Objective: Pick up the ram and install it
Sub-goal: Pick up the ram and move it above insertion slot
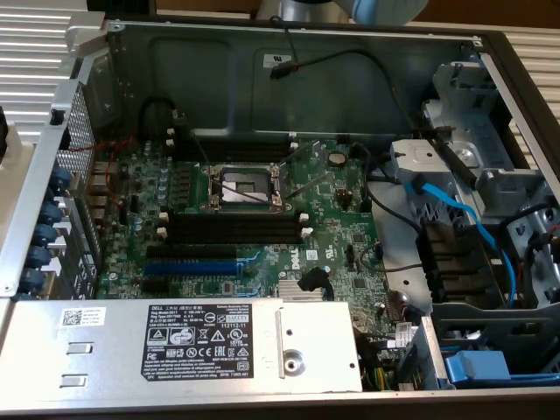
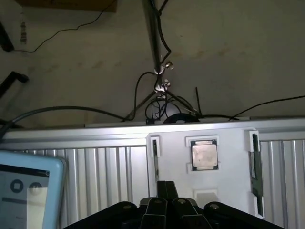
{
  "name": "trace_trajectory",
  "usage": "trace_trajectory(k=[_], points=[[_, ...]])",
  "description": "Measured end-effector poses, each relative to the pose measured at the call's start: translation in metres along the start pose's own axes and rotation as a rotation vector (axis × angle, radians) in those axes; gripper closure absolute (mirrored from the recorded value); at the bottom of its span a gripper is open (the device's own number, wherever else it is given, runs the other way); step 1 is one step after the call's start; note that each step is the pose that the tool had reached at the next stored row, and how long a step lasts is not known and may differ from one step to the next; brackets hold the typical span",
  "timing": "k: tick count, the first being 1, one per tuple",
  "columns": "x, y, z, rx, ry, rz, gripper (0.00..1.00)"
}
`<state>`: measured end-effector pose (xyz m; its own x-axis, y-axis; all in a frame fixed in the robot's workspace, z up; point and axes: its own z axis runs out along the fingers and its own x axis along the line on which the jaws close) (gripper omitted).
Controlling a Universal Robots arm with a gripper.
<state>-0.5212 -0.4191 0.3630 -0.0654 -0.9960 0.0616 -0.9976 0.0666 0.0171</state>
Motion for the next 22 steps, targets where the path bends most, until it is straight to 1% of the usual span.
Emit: trace_trajectory(k=[1, 3, 7, 8, 9, 11, 12, 13, 15, 16, 18, 19, 22], points=[[0.002, -0.0004, 0.0002, 0.0052, -0.0004, 0.0, 0.89], [0.004, -0.0033, 0.0002, 0.0113, -0.0006, 0.001, 0.89], [0.007, -0.0145, 0.0002, 0.0168, -0.0011, 0.001, 0.89], [0.008, -0.0159, 0.0004, 0.0194, -0.0011, 0.001, 0.89], [0.008, -0.0162, 0.0009, 0.0253, -0.0016, 0.002, 0.89], [0.008, -0.0164, 0.0017, 0.0414, -0.0027, 0.003, 0.89], [0.009, -0.0165, 0.0034, 0.0517, -0.0034, 0.003, 0.89], [0.01, -0.0166, 0.0044, 0.0553, -0.0037, 0.003, 0.89], [0.014, -0.0175, 0.0093, 0.0581, -0.0054, 0.004, 0.89], [0.015, -0.0192, 0.012, 0.0588, -0.0062, 0.004, 0.89], [0.014, -0.0282, 0.0179, 0.0592, -0.0073, 0.004, 0.89], [0.013, -0.0303, 0.0215, 0.0595, -0.0075, 0.004, 0.89], [0.013, -0.0313, 0.0323, 0.0595, -0.0089, 0.004, 0.89]])
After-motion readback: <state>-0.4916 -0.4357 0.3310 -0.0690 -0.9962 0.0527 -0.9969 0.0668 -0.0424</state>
